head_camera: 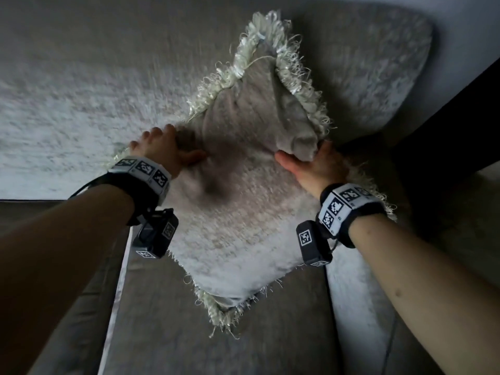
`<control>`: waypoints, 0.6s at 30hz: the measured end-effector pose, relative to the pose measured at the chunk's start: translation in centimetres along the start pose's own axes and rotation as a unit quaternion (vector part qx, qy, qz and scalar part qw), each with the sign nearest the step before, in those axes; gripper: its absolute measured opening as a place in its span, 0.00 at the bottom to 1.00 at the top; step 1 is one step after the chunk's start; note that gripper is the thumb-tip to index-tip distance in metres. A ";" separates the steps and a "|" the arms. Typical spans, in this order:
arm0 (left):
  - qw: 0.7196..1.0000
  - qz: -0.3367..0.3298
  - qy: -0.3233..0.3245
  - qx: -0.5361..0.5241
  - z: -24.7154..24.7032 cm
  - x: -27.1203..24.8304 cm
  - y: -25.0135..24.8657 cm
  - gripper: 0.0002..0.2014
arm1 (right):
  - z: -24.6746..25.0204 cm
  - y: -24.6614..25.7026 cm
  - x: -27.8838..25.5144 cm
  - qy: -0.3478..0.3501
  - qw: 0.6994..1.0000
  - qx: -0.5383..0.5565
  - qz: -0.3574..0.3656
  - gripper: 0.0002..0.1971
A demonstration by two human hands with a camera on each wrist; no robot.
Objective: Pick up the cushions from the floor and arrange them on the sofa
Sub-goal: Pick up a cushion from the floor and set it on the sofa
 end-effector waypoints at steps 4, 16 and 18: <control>0.998 0.029 0.003 -0.050 -2.5 -1.3 3.1 0.42 | -0.7 -2.0 -0.6 0.033 0.999 0.002 -0.016 0.66; 0.997 0.024 -0.007 -0.075 -0.3 -3.2 4.9 0.30 | -1.7 -1.9 -1.0 0.031 0.996 0.066 -0.043 0.58; 0.997 0.021 -0.005 -0.070 1.1 -3.1 4.9 0.30 | -1.7 -1.1 -1.0 0.017 0.994 0.105 -0.023 0.51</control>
Point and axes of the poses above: each hand's wrist, its own x-axis towards the middle knuckle, its own z-axis out of the back of the hand, y = z × x, the point moved 7 cm from there along x, towards the middle knuckle, and after that the axes turned 10 degrees about -z, right-handed, at the moved point
